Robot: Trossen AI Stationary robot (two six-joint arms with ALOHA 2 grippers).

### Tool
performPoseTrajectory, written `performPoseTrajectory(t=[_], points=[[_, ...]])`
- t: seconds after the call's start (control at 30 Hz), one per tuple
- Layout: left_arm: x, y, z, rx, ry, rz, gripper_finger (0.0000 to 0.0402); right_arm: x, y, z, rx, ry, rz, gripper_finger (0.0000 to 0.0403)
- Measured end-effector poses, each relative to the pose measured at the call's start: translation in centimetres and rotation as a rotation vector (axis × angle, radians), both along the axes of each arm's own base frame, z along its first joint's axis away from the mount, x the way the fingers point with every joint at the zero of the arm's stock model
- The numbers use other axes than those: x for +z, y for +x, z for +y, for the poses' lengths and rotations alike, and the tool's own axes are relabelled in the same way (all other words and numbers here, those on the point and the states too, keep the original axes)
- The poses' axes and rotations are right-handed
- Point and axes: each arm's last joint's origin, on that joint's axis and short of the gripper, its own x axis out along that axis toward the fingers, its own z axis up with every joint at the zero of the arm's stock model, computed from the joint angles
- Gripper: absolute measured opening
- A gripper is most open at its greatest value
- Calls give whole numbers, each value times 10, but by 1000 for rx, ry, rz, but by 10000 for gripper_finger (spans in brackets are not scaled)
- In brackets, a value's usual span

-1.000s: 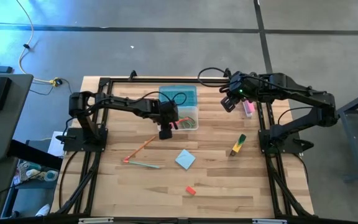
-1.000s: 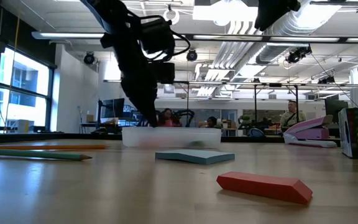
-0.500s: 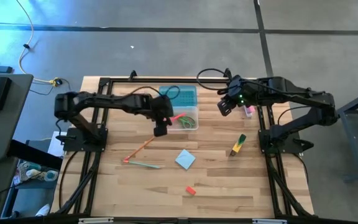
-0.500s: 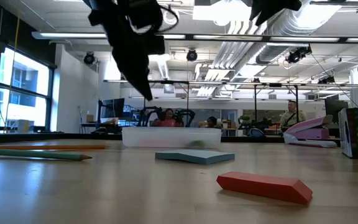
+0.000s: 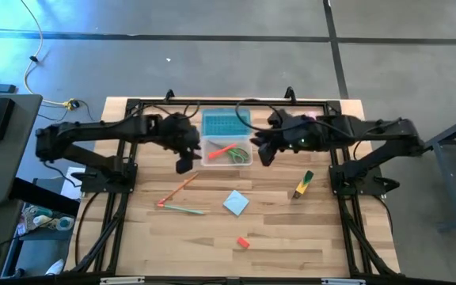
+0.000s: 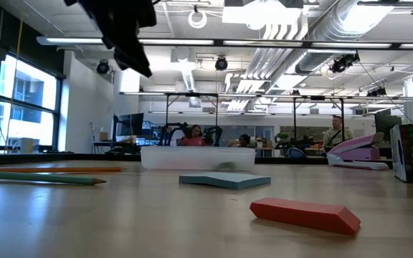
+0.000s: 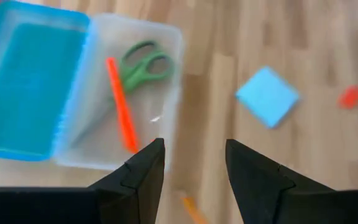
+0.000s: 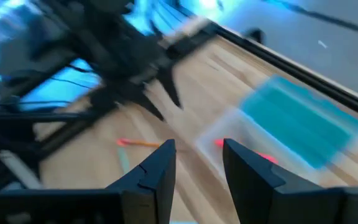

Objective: Pack school essentials
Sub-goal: Put the orange eraser into the blue supply box

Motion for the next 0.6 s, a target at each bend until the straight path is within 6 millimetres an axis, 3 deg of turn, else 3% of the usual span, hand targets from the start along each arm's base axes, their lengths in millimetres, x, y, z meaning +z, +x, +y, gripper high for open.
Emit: performPoseTrajectory(t=[0.27,0.6], points=[[-22,-30,-15,42,-53,1,157,-4,28,26,99,-10,-105,124],[-33,-50,-21,40,-73,94,157,-11,60,60,164,22,-66,124]])
